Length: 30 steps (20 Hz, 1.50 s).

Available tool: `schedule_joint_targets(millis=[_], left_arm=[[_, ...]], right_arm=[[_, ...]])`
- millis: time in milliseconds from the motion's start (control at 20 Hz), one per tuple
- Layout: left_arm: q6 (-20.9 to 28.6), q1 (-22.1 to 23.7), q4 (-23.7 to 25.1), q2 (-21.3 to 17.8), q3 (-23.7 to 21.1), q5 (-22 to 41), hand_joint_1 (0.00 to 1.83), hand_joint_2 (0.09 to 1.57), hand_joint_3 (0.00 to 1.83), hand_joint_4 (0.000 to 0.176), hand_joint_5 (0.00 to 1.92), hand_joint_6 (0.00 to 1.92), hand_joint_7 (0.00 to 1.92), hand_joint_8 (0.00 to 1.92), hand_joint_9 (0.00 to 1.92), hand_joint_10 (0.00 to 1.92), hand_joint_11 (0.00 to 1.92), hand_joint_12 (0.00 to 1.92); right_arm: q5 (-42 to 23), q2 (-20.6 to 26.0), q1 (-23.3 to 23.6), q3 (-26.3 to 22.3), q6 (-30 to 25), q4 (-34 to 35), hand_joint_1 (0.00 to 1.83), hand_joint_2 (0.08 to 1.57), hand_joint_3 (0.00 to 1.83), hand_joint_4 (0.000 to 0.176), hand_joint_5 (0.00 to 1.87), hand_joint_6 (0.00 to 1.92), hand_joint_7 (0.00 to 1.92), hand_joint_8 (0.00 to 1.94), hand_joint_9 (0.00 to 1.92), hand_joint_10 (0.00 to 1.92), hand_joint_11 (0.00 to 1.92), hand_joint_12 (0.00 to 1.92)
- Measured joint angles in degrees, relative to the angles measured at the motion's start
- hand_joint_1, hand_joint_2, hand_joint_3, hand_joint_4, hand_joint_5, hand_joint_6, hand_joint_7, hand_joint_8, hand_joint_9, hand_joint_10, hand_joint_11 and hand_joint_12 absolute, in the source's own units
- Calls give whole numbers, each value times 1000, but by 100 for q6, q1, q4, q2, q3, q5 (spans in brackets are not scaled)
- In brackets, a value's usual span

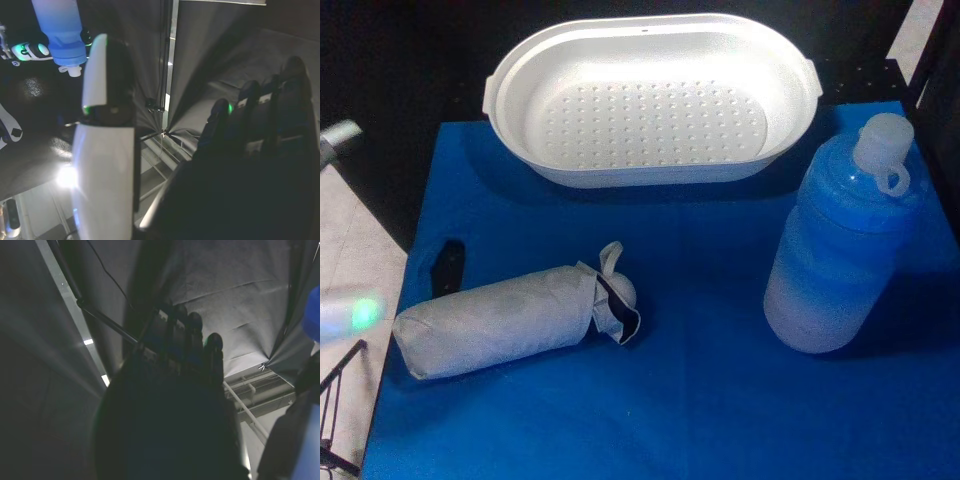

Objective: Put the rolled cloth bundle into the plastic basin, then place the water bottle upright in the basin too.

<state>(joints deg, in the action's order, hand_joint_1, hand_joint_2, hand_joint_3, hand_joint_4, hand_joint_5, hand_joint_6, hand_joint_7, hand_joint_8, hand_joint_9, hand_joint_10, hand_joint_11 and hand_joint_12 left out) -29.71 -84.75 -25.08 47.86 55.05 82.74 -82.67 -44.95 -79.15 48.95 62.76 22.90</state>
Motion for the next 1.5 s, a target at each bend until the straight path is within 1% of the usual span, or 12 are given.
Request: schedule_joint_targets(millis=[150, 250, 350, 450, 500, 600, 1000, 1050, 1100, 1150, 1350, 1500], left_arm=[[22, 0, 0, 22, 7, 20, 394, 912, 0, 176, 230, 2, 44, 1, 0, 0, 24, 10], [17, 22, 92, 22, 28, 9, 478, 829, 0, 176, 210, 0, 9, 0, 1, 0, 119, 24], [-81, 238, 376, -28, 28, -120, 605, 769, 0, 176, 148, 0, 0, 0, 0, 0, 74, 2], [-225, 518, 922, -208, 28, -157, 641, 758, 0, 176, 137, 0, 0, 0, 0, 0, 2, 0], [-240, 608, 970, -216, 28, -127, 618, 749, 0, 176, 144, 5, 0, 0, 0, 0, 48, 19], [-350, 1084, 1449, -365, 59, -710, 617, 733, 0, 176, 137, 0, 0, 0, 0, 0, 62, 19], [-352, 2656, 3423, -479, 354, -2721, 650, 791, 10, 176, 126, 7, 0, 0, 40, 9, 162, 57], [-310, 3080, 3838, -470, 417, -3143, 638, 811, 2, 176, 171, 6, 38, 3, 110, 12, 186, 303], [-201, 3397, 4214, -411, 487, -3421, 624, 821, 0, 176, 174, 3, 36, 4, 112, 5, 15, 795], [0, 3720, 4647, -293, 573, -3727, 652, 801, 0, 176, 217, 5, 84, 6, 144, 8, 0, 973], [216, 4133, 5869, 44, 643, -4815, 627, 808, 0, 176, 116, 0, 93, 1, 173, 5, 0, 982], [284, 4251, 6161, 87, 669, -5283, 604, 831, 2, 176, 168, 6, 117, 3, 176, 2, 0, 1044]], right_arm=[[-2, 0, 0, 2, 0, -2, 65, 1243, 14, 133, 245, 3, 152, 1, 130, 3, 218, 13], [-7, 0, 0, 2, 0, 0, 80, 1245, 6, 146, 254, 4, 155, 1, 131, 1, 220, 8], [-2, -2, 0, 2, 0, 0, 143, 1239, 0, 133, 257, 2, 161, 3, 139, 1, 230, 3], [-2, -7, 0, 2, 0, -17, 161, 1245, 1, 160, 258, 1, 157, 1, 132, 0, 226, 1], [-7, -7, 0, 2, 0, -31, 174, 1235, 0, 158, 265, 3, 156, 0, 132, 0, 233, 3], [31, -13, 0, 35, 0, 31, 210, 1236, 0, 136, 295, 8, 159, 0, 129, 0, 241, 4], [166, -42, 0, 61, 2, 0, 195, 1226, 0, 155, 339, 4, 190, 4, 129, 0, 222, 0], [170, -42, 0, 61, 2, -13, 190, 1228, 0, 151, 340, 3, 190, 3, 131, 1, 217, 0], [173, -42, 0, 61, 2, -13, 185, 1225, 0, 151, 343, 3, 185, 0, 133, 1, 219, 1], [179, -42, 0, 63, 2, -4, 188, 1231, 1, 151, 344, 3, 179, 1, 128, 0, 216, 0], [181, -42, 0, 74, 2, 0, 196, 1227, 0, 147, 341, 0, 181, 0, 122, 0, 206, 0], [181, -42, 0, 74, 0, -7, 191, 1233, 1, 151, 350, 2, 187, 2, 127, 2, 213, 4]])
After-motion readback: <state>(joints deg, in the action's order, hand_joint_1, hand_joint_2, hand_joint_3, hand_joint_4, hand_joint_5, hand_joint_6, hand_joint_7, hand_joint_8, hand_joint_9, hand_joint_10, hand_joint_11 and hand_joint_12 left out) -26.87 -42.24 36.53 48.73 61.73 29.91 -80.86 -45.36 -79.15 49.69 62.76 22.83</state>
